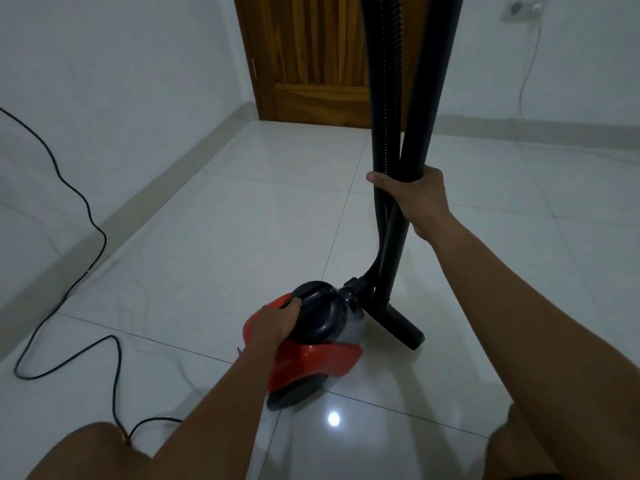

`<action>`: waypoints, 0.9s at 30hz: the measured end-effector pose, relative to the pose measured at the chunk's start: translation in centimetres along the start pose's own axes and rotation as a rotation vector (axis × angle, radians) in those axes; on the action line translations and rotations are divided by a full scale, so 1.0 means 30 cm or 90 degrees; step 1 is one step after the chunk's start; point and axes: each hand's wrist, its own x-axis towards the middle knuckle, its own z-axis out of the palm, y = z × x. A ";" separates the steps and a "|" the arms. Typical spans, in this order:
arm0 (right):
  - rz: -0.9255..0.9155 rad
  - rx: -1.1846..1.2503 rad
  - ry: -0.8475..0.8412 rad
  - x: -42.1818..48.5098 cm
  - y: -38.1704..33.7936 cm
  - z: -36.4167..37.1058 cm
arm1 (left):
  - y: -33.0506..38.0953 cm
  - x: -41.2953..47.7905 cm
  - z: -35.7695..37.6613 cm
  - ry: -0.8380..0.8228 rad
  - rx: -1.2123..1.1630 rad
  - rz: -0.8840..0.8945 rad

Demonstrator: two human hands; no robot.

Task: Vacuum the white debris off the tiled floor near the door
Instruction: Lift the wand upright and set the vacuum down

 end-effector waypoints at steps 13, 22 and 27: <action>0.002 0.030 0.012 0.012 0.033 0.015 | -0.018 0.034 -0.014 -0.077 -0.043 -0.003; 0.002 0.029 0.012 -0.008 0.044 -0.018 | 0.003 0.153 0.006 -0.108 0.110 0.062; -0.002 0.046 0.015 -0.017 0.055 -0.041 | 0.002 0.142 0.008 -0.097 0.116 0.063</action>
